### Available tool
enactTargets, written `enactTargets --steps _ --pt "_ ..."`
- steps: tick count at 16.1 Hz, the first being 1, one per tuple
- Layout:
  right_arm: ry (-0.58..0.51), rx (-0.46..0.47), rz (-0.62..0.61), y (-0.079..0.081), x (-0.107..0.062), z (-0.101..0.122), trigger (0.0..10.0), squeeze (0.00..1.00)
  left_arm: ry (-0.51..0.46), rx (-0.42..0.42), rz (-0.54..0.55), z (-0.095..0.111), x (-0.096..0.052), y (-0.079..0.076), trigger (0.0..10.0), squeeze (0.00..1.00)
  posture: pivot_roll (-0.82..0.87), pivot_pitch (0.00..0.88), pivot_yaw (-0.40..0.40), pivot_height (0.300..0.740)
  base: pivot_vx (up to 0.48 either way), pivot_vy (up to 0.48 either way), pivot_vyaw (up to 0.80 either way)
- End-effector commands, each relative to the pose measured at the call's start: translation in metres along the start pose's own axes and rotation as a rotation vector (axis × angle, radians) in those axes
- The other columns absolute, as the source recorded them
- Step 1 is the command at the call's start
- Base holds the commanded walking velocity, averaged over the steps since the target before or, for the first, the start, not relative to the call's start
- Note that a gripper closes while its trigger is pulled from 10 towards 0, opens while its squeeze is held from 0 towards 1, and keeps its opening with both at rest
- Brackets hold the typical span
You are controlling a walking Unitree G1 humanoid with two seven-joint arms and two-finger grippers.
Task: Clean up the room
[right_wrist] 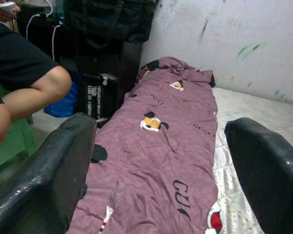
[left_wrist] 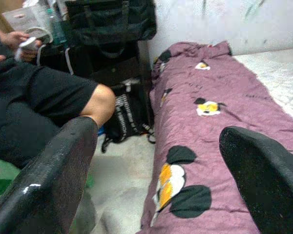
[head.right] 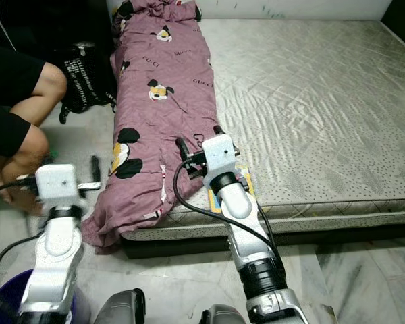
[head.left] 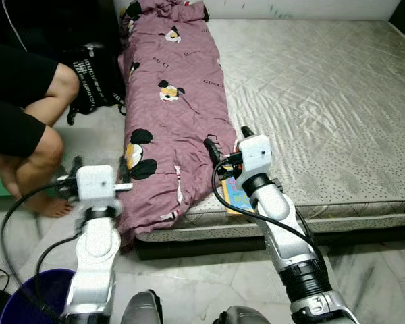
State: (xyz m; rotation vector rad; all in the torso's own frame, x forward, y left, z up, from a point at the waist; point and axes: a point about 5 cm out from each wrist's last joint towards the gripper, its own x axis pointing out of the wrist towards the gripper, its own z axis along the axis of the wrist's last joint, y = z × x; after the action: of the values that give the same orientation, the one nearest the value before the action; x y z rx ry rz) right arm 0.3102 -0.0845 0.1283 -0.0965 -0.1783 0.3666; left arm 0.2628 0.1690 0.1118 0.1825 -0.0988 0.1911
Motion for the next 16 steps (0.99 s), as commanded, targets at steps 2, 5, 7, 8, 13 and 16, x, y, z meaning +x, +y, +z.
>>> enactTargets --steps 2,5,7,8,13,16 --pt "-0.004 0.008 -0.051 -0.007 -0.001 -0.003 10.0 0.0 0.003 0.007 -0.017 -0.002 0.007 0.001 10.0 0.0 0.04 0.075 -0.028 0.74 0.0 0.0 0.0" --pt "-0.021 0.002 -0.098 -0.012 -0.001 -0.002 10.0 0.0 -0.013 0.005 -0.058 0.001 0.014 -0.005 10.0 0.0 0.01 0.069 0.003 0.74 0.0 0.0 0.0" --pt "-0.014 0.007 -0.102 -0.012 -0.004 -0.005 10.0 0.0 -0.034 -0.005 -0.058 0.009 0.016 -0.008 10.0 0.0 0.04 0.08 -0.009 0.74 0.0 0.0 0.0" --pt "-0.011 0.009 -0.098 -0.012 -0.004 -0.006 10.0 0.0 -0.037 -0.005 -0.055 0.009 0.016 -0.007 10.0 0.0 0.04 0.08 -0.009 0.74 0.0 0.0 0.0" --pt "-0.042 0.027 -0.026 0.01 0.011 0.002 10.0 0.0 -0.038 0.011 0.007 0.009 0.008 0.01 10.0 0.0 0.09 0.09 -0.038 0.74 0.0 0.0 0.0" --pt "-0.084 -0.004 -0.052 -0.002 0.017 0.015 10.0 0.0 -0.096 -0.015 -0.01 0.026 0.022 -0.003 10.0 0.0 0.04 0.09 -0.014 0.74 0.0 0.0 0.0"
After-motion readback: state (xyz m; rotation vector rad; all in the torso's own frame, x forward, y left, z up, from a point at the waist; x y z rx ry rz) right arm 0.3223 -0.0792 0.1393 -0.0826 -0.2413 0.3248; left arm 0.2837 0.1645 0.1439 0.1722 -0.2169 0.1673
